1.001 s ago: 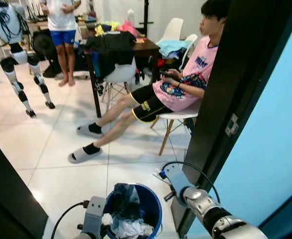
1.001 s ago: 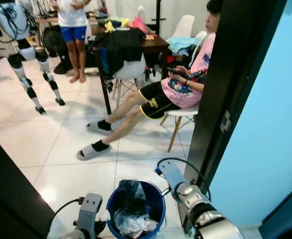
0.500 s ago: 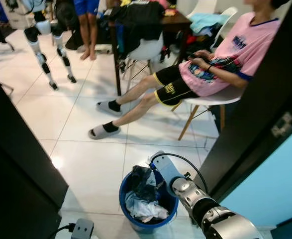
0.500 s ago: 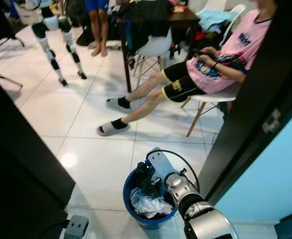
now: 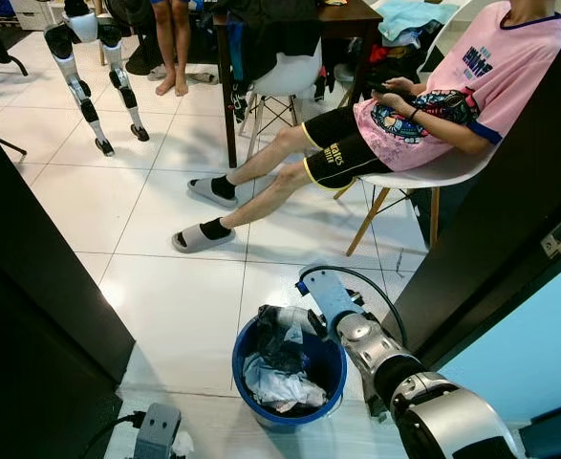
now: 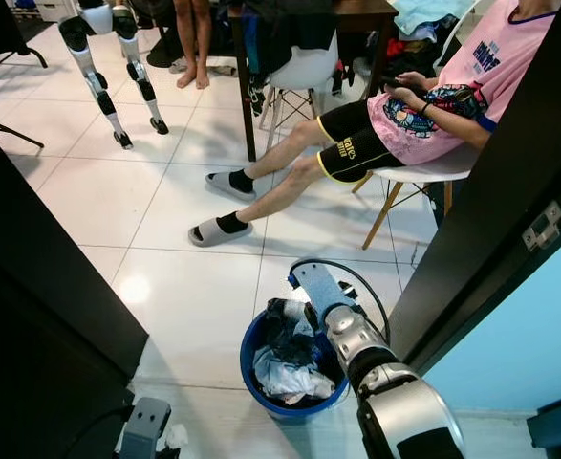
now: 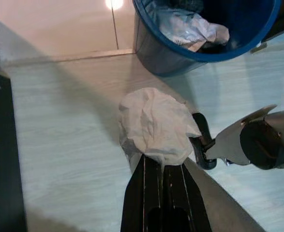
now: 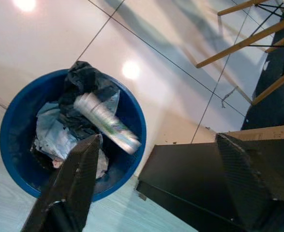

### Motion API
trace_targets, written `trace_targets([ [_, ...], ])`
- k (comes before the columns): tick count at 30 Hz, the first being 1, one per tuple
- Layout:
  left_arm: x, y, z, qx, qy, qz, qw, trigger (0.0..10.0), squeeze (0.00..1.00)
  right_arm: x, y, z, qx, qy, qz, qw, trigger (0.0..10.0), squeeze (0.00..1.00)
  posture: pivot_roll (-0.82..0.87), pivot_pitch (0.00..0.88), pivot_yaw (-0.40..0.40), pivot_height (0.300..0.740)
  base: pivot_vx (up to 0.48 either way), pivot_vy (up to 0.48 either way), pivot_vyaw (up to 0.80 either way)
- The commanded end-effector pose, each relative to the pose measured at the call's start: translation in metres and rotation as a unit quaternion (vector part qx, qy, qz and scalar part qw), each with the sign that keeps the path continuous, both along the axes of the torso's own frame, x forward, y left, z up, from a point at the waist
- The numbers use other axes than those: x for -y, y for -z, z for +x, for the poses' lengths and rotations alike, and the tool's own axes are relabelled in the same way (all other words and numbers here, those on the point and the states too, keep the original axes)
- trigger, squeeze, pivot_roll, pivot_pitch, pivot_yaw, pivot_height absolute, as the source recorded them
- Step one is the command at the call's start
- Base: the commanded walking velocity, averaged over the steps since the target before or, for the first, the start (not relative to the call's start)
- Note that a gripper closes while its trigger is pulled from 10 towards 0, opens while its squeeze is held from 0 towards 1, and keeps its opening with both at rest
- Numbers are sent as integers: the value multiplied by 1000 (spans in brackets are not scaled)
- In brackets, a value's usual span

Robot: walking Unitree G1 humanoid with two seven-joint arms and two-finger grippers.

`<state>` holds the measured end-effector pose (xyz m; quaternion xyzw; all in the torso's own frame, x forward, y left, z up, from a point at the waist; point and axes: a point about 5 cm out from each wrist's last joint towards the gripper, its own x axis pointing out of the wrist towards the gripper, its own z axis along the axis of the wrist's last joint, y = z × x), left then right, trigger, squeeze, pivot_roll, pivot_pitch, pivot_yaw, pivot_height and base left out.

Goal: Clean up the room

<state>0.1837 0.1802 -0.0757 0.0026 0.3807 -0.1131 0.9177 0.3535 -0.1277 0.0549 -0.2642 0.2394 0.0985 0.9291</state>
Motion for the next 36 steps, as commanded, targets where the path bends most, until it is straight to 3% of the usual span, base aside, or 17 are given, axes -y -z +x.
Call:
trace_targets([
  [1,-5,0,-1,-2,5,5,1000,10000,0,11,12,-8,-24,20,2,1000,10000,392,-17,191,-6,740,0,0,0],
  [4,-5,0,-1,-2,5,5,1000,10000,0,11,12,-8,-24,20,2,1000,10000,392,-17,191,-6,740,0,0,0],
  [5,-4,-5,8,10,11,4,1000,10000,0,25,18,-13,-33,46,15,998,10000,0,-31,172,-2,740,0,0,0],
  [6,-4,-5,8,10,11,4,1000,10000,0,25,18,-13,-33,46,15,998,10000,0,-31,172,-2,740,0,0,0],
  [7,-2,-10,18,24,16,0,1000,10000,0,38,24,-18,-41,77,40,995,10000,0,-43,156,-1,740,0,0,0],
  [9,-2,-10,18,24,16,0,1000,10000,0,38,24,-18,-41,77,40,995,10000,0,-43,156,-1,740,0,0,0],
  [12,11,-33,54,79,41,-42,995,10000,0,68,38,-36,-47,136,65,987,10000,0,-85,131,3,740,0,0,-463],
  [15,25,-46,70,104,86,-70,988,10000,0,83,47,-47,-51,173,76,981,10000,0,-109,122,6,740,0,0,-694],
  [18,32,-49,74,108,124,-62,984,10000,0,91,51,-54,-54,190,75,977,10000,0,-130,114,10,740,0,0,-694],
  [22,45,-52,78,98,233,1,968,10000,0,103,66,-74,-66,208,74,973,10000,0,-193,116,27,740,0,0,-694],
  [26,47,-52,79,96,251,14,963,10000,0,104,69,-79,-68,207,75,973,10000,0,-193,116,27,740,0,0,-694],
  [28,52,-54,83,102,304,82,944,10000,0,104,75,-88,-72,205,80,973,10000,0,-235,118,32,740,0,0,-691],
  [30,52,-54,83,102,304,82,944,10000,0,104,75,-88,-72,205,80,973,10000,0,-235,118,32,740,0,0,-694],
  [32,50,-57,92,112,324,175,923,10000,0,101,80,-95,-73,200,85,973,10000,0,-254,123,36,740,0,0,-688],
  [33,50,-57,92,112,324,175,923,10000,0,101,80,-95,-73,200,85,973,10000,0,-254,123,36,740,0,0,-688],
  [35,43,-59,100,115,319,260,904,10000,0,97,80,-97,-69,193,93,974,10000,0,-273,124,36,740,0,0,-672],
  [36,43,-59,100,115,319,260,904,10000,0,97,80,-97,-69,193,93,974,10000,0,-273,124,36,740,0,0,-656],
])
